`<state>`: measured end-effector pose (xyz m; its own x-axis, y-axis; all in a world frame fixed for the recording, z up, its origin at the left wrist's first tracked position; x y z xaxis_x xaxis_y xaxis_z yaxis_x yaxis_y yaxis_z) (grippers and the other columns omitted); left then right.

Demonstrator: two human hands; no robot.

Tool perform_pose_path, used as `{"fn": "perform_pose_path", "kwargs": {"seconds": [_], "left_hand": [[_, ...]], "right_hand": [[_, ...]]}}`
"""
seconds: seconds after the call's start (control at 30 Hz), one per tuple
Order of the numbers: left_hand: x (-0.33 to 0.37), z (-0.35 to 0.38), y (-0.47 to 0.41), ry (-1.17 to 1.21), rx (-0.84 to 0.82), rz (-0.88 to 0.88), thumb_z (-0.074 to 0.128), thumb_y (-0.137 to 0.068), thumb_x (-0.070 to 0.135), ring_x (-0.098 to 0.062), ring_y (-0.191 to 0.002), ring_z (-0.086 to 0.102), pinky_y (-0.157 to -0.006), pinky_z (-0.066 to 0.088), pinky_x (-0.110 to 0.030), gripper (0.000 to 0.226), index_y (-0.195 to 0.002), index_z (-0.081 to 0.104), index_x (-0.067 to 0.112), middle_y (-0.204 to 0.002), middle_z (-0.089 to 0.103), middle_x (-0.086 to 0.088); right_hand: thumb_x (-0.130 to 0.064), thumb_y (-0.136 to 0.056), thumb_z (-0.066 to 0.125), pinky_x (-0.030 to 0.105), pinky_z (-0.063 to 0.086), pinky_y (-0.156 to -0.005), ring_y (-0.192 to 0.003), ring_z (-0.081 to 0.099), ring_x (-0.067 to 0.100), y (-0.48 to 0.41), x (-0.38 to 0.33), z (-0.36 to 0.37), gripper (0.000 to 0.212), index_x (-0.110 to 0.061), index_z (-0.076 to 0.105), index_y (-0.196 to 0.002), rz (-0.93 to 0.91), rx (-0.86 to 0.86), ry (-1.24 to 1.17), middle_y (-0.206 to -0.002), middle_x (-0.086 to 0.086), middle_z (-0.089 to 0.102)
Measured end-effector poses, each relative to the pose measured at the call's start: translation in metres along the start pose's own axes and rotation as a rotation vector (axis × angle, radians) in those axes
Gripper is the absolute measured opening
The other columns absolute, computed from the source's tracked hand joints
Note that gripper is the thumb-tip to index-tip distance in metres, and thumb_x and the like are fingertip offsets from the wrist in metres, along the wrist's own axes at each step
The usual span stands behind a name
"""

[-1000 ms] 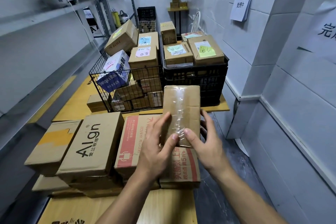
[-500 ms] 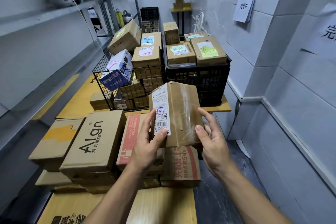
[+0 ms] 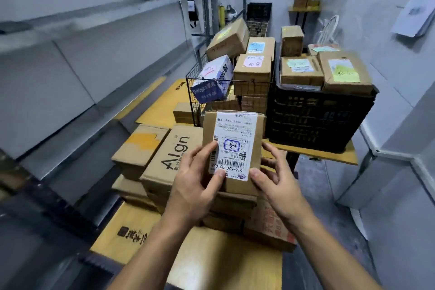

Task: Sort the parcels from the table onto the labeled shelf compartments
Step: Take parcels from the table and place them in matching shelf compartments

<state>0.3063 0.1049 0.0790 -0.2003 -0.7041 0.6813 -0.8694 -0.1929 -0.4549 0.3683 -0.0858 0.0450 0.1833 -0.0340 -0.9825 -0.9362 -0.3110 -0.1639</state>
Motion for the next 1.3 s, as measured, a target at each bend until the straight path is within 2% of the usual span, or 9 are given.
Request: {"fn": "perform_pose_path", "kwargs": {"seconds": [0.1, 0.2, 0.3, 0.43, 0.57, 0.77, 1.0, 1.13, 1.3], "left_hand": [[-0.015, -0.031, 0.015, -0.069, 0.058, -0.044, 0.059, -0.087, 0.046, 0.005, -0.12, 0.04, -0.097, 0.039, -0.015, 0.061, -0.141, 0.031, 0.054, -0.135, 0.038, 0.012], [-0.029, -0.065, 0.036, -0.131, 0.144, -0.117, 0.059, -0.087, 0.045, -0.001, -0.124, 0.04, -0.099, 0.037, -0.017, 0.06, -0.141, 0.033, 0.05, -0.138, 0.038, 0.008], [-0.04, -0.103, 0.064, -0.172, 0.225, -0.171, 0.062, -0.087, 0.041, -0.005, -0.125, 0.042, -0.104, 0.04, -0.023, 0.06, -0.143, 0.039, 0.042, -0.138, 0.04, 0.003], [-0.052, -0.161, 0.109, -0.228, 0.351, -0.257, 0.062, -0.086, 0.041, -0.004, -0.125, 0.042, -0.103, 0.043, -0.026, 0.059, -0.142, 0.041, 0.04, -0.139, 0.04, 0.003], [-0.058, -0.219, 0.163, -0.302, 0.463, -0.338, 0.063, -0.086, 0.039, -0.002, -0.128, 0.04, -0.104, 0.031, -0.01, 0.06, -0.141, 0.04, 0.043, -0.14, 0.039, 0.007], [-0.048, -0.301, 0.258, -0.395, 0.55, -0.427, 0.062, -0.087, 0.039, -0.003, -0.129, 0.04, -0.105, 0.032, -0.014, 0.063, -0.142, 0.033, 0.049, -0.144, 0.035, 0.009], [-0.013, -0.411, 0.376, -0.527, 0.667, -0.474, 0.058, -0.089, 0.041, -0.001, -0.131, 0.036, -0.107, 0.03, -0.016, 0.061, -0.144, 0.032, 0.046, -0.148, 0.03, 0.009], [0.011, -0.47, 0.453, -0.629, 0.75, -0.52, 0.055, -0.089, 0.043, 0.001, -0.132, 0.034, -0.104, 0.027, -0.011, 0.058, -0.143, 0.033, 0.043, -0.146, 0.031, 0.013], [0.052, -0.547, 0.533, -0.799, 0.832, -0.561, 0.051, -0.09, 0.044, -0.005, -0.129, 0.041, -0.106, 0.028, -0.01, 0.053, -0.142, 0.041, 0.032, -0.139, 0.043, 0.009]], "right_hand": [[-0.041, -0.081, 0.074, 0.045, 0.053, -0.101, -0.124, 0.059, 0.008, -0.008, -0.004, 0.04, 0.061, -0.061, 0.045, -0.131, -0.044, -0.076, -0.046, -0.129, -0.02, 0.061], [-0.02, -0.09, 0.072, 0.037, 0.053, -0.102, -0.122, 0.06, 0.003, -0.012, -0.006, 0.088, 0.065, -0.061, 0.043, -0.131, -0.064, -0.187, -0.066, -0.129, -0.023, 0.062], [-0.008, -0.089, 0.072, 0.027, 0.053, -0.097, -0.118, 0.064, 0.007, -0.01, -0.014, 0.139, 0.072, -0.059, 0.043, -0.129, -0.076, -0.301, -0.09, -0.132, -0.006, 0.063], [-0.021, -0.084, 0.078, 0.047, 0.053, -0.1, -0.115, 0.066, 0.012, 0.008, -0.031, 0.21, 0.07, -0.057, 0.04, -0.131, -0.084, -0.411, -0.086, -0.125, -0.007, 0.066], [-0.04, -0.075, 0.077, 0.049, 0.055, -0.096, -0.115, 0.065, 0.01, 0.042, -0.05, 0.277, 0.07, -0.058, 0.038, -0.131, -0.106, -0.504, -0.083, -0.121, -0.01, 0.067], [-0.035, -0.08, 0.077, 0.008, 0.05, -0.08, -0.11, 0.056, -0.016, 0.124, -0.082, 0.368, 0.066, -0.071, 0.039, -0.119, -0.169, -0.627, -0.171, -0.112, -0.04, 0.061], [-0.047, -0.074, 0.079, 0.042, 0.056, -0.093, -0.119, 0.059, 0.0, 0.235, -0.132, 0.474, 0.067, -0.057, 0.044, -0.131, -0.152, -0.8, -0.331, -0.124, -0.025, 0.064], [-0.048, -0.073, 0.08, 0.05, 0.055, -0.096, -0.12, 0.062, 0.012, 0.308, -0.163, 0.532, 0.065, -0.059, 0.046, -0.127, -0.127, -0.913, -0.427, -0.125, -0.009, 0.068], [-0.035, -0.08, 0.08, 0.047, 0.056, -0.096, -0.121, 0.061, 0.01, 0.378, -0.218, 0.595, 0.061, -0.06, 0.046, -0.124, -0.145, -1.017, -0.528, -0.124, -0.012, 0.067]]}}
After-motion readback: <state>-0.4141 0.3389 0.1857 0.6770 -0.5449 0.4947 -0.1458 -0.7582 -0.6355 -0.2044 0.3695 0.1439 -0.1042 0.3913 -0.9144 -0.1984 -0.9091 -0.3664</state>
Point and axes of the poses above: each hand's wrist, its own y-axis away from the middle knuckle, its own z-axis out of the palm, x = y × z, the point moved 9 cm from there along -y, towards the middle knuckle
